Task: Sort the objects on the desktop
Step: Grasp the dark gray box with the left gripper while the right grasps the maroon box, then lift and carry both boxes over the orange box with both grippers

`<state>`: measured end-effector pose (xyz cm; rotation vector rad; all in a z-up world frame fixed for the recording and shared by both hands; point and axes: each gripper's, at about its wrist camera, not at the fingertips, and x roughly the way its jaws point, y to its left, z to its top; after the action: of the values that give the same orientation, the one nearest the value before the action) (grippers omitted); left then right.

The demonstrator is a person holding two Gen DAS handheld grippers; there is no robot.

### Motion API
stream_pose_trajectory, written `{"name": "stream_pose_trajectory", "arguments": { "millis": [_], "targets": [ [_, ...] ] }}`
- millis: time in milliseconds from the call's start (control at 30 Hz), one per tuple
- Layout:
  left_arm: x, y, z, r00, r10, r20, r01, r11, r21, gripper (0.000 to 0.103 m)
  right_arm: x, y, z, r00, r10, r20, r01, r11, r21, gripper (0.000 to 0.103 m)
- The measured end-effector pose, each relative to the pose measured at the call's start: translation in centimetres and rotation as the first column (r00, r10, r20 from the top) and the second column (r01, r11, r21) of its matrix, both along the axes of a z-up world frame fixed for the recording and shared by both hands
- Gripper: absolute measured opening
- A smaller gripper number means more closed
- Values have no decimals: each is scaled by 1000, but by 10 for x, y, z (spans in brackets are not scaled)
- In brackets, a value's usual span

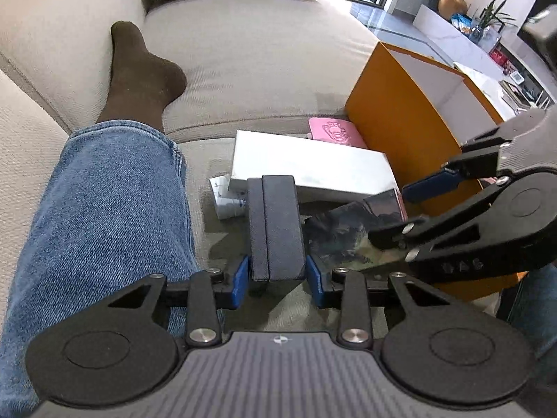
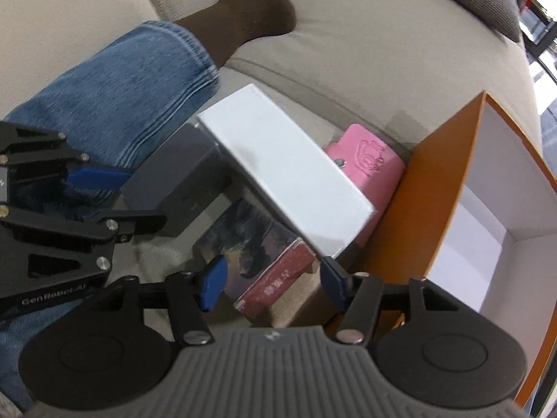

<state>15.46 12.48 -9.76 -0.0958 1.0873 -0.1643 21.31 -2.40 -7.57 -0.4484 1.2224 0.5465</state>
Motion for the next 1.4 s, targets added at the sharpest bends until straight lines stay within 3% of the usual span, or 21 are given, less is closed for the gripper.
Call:
{"name": "stream_pose_trajectory", "arguments": {
  "millis": [33, 200, 367, 600, 767, 1000, 1100, 1300, 1400],
  "targets": [
    [0, 1, -1, 1000, 5, -4, -5, 1000, -3, 41, 0, -1, 1, 1000, -19, 10, 19, 1000, 8, 48],
    [1, 1, -10, 1000, 0, -19, 0, 1000, -16, 43, 4, -6, 0, 997, -75, -30, 77, 995, 56, 44],
    [-9, -1, -6, 999, -9, -35, 8, 1000, -18, 42, 1, -2, -10, 993, -96, -67, 101, 993, 66, 52],
    [-24, -6, -3, 999, 28, -26, -28, 1000, -11, 42, -5, 4, -17, 993, -108, -38, 110, 991, 75, 62],
    [-26, -5, -3, 998, 55, -9, -55, 998, -3, 42, 0, -10, -12, 974, -221, -56, 227, 962, 150, 44],
    [-23, -3, -3, 997, 70, -13, -70, 998, -4, 42, -2, -20, 1, 947, -291, -137, 320, 890, 324, 37],
    [-23, -1, -2, 997, 73, -15, -73, 997, -9, 42, -2, -13, -9, 929, -279, -241, 351, 869, 348, 33],
    [-16, 2, -1, 997, 72, -13, -72, 997, -8, 42, -4, -7, -12, 926, -301, -227, 367, 857, 361, 33],
    [-10, 3, -2, 997, 72, -9, -72, 997, 9, 42, 0, -9, -14, 930, -315, -188, 361, 873, 328, 32]
  ]
}}
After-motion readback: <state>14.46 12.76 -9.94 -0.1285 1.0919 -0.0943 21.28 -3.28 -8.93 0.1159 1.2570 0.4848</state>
